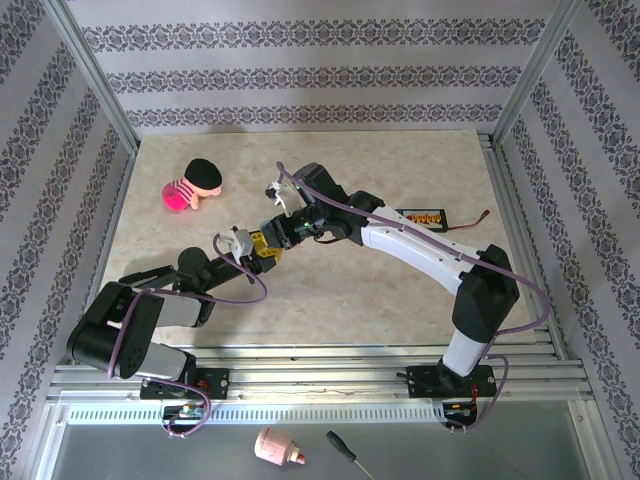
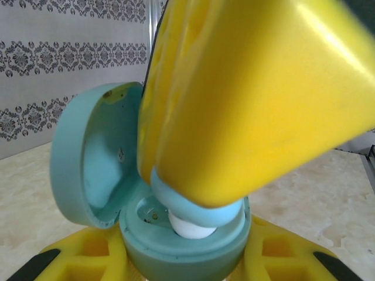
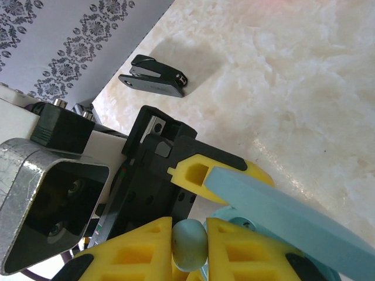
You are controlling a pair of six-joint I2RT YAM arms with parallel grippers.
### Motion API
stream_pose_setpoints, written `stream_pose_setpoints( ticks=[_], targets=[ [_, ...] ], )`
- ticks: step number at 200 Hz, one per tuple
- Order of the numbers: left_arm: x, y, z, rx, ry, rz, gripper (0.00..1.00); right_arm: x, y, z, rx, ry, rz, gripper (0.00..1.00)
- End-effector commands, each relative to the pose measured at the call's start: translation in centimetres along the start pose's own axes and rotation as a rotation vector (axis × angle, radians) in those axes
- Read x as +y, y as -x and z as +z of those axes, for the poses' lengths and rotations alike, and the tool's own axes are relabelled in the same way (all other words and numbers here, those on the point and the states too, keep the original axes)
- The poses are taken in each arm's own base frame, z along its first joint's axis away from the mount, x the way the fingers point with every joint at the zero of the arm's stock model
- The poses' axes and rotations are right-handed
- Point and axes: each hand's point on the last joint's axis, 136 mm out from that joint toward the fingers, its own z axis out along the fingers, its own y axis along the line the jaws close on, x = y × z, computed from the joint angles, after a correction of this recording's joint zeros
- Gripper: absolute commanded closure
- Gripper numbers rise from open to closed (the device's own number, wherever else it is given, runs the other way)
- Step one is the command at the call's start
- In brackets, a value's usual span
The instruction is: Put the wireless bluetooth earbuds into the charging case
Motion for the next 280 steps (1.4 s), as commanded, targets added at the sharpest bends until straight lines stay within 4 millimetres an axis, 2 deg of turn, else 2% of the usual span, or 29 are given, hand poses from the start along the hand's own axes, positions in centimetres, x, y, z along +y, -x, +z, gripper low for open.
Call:
stream_pose_setpoints(
  ticks=[1,87,137,161,188,228,280],
  targets=[
    [0.0,1.6,0.6,-0.05,-0.011,0.042,0.68,0.4,0.0,-0.4,-0.002,0.001,-0.005,0.83],
    [-0.1,1.7,0.6,-0.055,-0.011,0.046,0.68,-1.5,-0.7,-0.6,-0.012,-0.086,0.02,0.83],
    [0.1,1.8,0.6,-0.055,-0.002,0.043,0.68,-0.3,-1.1,0.0,0.018,-0.012,0.043,0.78],
    [0.1,1.7,0.6,-0.055,0.0,0.046,0.68,-0.6,-1.2,0.0,0.02,-0.018,0.059,0.78],
    [0.1,1.8,0.6,-0.057,-0.002,0.048,0.68,-1.0,-0.9,-0.4,0.01,-0.048,0.052,0.69],
    [0.1,1.9,0.6,-0.058,-0.006,0.048,0.68,-1.3,-0.3,-1.3,-0.014,-0.074,0.038,0.65],
    [0.2,1.6,0.7,-0.051,-0.004,0.051,0.68,-1.0,0.7,-3.8,-0.088,-0.078,0.0,0.48]
  ],
)
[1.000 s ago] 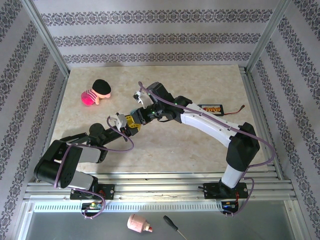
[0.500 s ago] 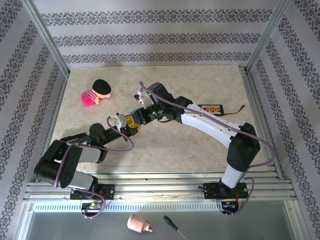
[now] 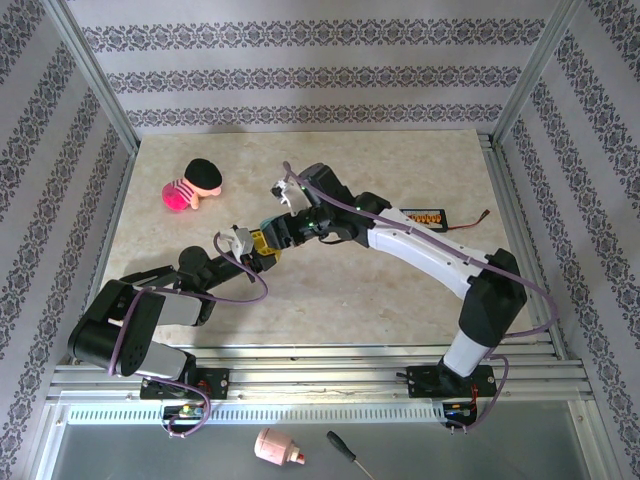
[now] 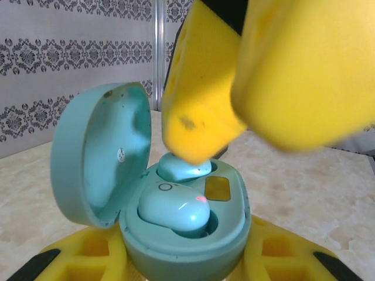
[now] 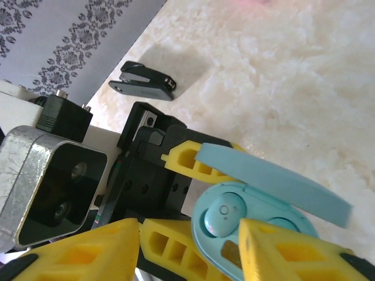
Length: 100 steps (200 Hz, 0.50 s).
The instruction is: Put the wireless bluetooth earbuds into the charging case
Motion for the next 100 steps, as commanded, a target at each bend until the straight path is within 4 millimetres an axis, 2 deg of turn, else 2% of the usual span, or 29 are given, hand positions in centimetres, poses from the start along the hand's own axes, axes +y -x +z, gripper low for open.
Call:
stream_pose_setpoints(
  ticks=[1,31,51,70,100],
  targets=[
    [-0.3,1.6,0.6,-0.053,-0.022,0.055,0.68,-0.1,0.7,-2.2,-0.053,-0.021,-0.021,0.47],
    [-0.4,1.6,0.5,-0.053,-0.024,0.078,0.68,-0.3,1.5,-3.7,-0.114,-0.038,-0.042,0.4],
    [-0.4,1.5,0.4,-0.049,-0.026,0.086,0.68,-1.1,2.4,-4.4,-0.158,-0.068,-0.026,0.3],
    [-0.6,1.4,0.4,-0.046,-0.037,0.08,0.68,-2.7,3.2,-3.9,-0.168,-0.099,0.024,0.23],
    [-0.8,1.4,0.4,-0.048,-0.04,0.082,0.68,-5.0,4.1,-2.6,-0.135,-0.14,0.114,0.23]
  ],
)
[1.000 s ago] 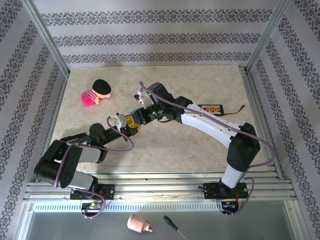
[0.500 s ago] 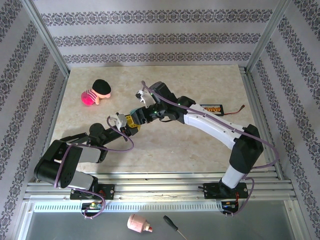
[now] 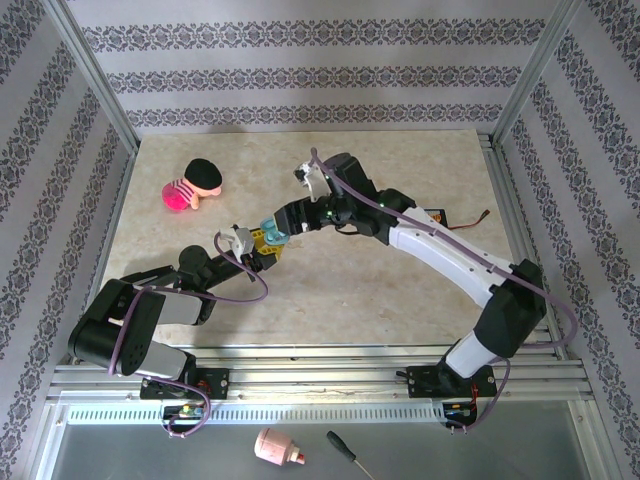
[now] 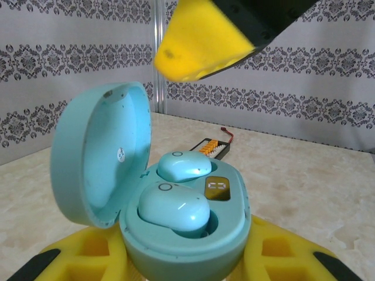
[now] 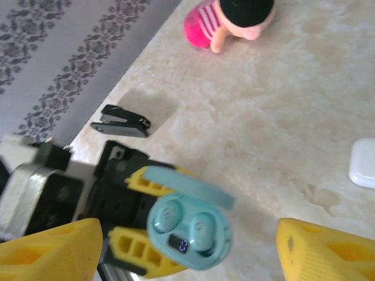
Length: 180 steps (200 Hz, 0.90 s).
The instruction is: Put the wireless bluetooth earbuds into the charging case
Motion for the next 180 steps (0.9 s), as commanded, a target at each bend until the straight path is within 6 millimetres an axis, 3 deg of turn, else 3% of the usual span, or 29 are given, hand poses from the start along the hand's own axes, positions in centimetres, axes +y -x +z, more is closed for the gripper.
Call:
stream_pose_setpoints(
  ticks=[1,53,97,121,160,180],
  targets=[
    [-0.8,1.4,0.2,-0.047,-0.037,0.059,0.68,-1.9,1.2,1.2,0.004,-0.058,0.066,0.23],
    [-0.8,1.7,0.1,-0.055,-0.027,0.051,0.68,-2.7,0.0,2.7,0.101,-0.036,0.075,0.28],
    [-0.1,1.9,0.1,-0.056,0.006,0.031,0.68,-1.8,-1.8,2.0,0.135,0.02,0.056,0.28],
    [0.0,2.0,0.3,-0.057,0.007,0.035,0.68,-1.2,-1.5,1.1,0.097,0.052,0.079,0.28],
    [0.1,2.7,0.4,-0.079,0.008,0.051,0.68,0.4,-0.3,0.0,-0.014,0.218,0.265,0.25],
    [0.2,3.2,0.3,-0.09,0.018,0.056,0.68,0.4,-1.0,0.2,-0.012,0.348,0.426,0.27]
  ],
)
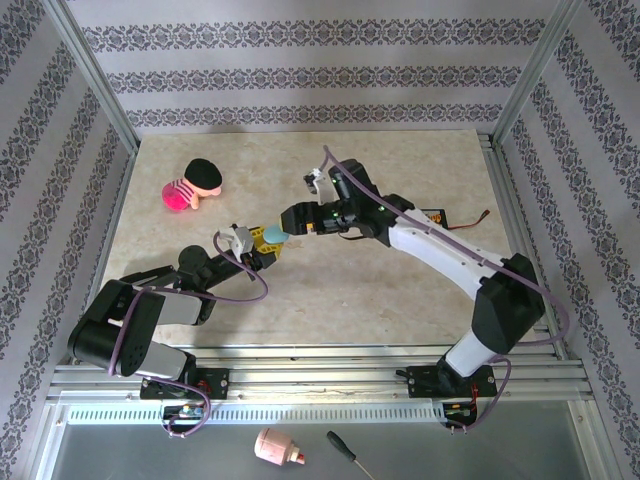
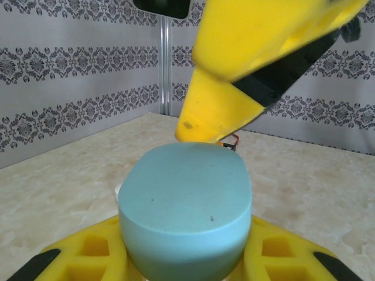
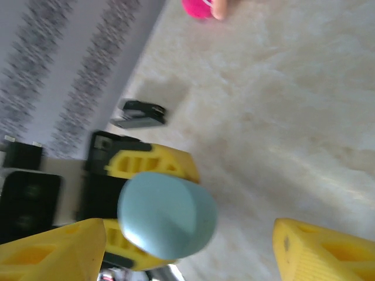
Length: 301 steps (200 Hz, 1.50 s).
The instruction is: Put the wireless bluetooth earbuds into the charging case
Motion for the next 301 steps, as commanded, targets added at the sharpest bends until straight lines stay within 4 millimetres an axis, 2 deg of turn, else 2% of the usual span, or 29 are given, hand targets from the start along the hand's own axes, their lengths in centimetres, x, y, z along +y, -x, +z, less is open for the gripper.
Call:
stream_pose_setpoints(
  ticks=[1,43,74,92,124,152,166,194,233,260,301],
  targets=[
    [-0.3,3.0,0.4,-0.086,-0.008,0.054,0.68,2.1,1.0,-0.5,-0.044,0.216,0.167,0.27],
    [-0.2,3.0,0.5,-0.085,-0.011,0.054,0.68,2.3,-0.7,0.7,0.009,0.389,0.296,0.4],
    [-0.5,3.0,0.3,-0.087,-0.012,0.054,0.68,2.5,-1.8,1.9,0.049,0.416,0.321,0.46],
    [-0.5,2.9,0.2,-0.086,-0.007,0.054,0.68,2.9,-2.2,2.2,0.069,0.425,0.316,0.55],
    [-0.6,3.0,0.2,-0.086,-0.011,0.053,0.67,2.3,-2.2,2.2,0.065,0.406,0.321,0.73],
    [-0.6,3.1,0.2,-0.089,-0.012,0.052,0.67,1.6,-2.1,2.3,0.059,0.382,0.315,0.75],
    [-0.6,3.0,0.1,-0.086,-0.007,0.052,0.64,0.9,-2.1,2.3,0.051,0.352,0.304,0.75],
    [-0.5,1.9,-0.1,-0.045,0.01,0.065,0.37,-2.9,-1.7,2.0,-0.005,0.216,0.295,0.76],
    [-0.8,-2.3,-0.7,0.196,0.02,0.067,0.17,-10.6,-2.6,0.8,-0.035,-0.062,0.289,0.78],
    [-2.1,-2.7,-0.6,0.255,-0.022,0.072,0.12,-15.1,-3.8,0.0,-0.028,-0.197,0.321,0.78],
    [-4.8,-4.1,0.6,0.422,-0.146,0.075,0.07,-20.3,-6.8,-0.2,0.023,-0.307,0.405,0.78]
  ],
)
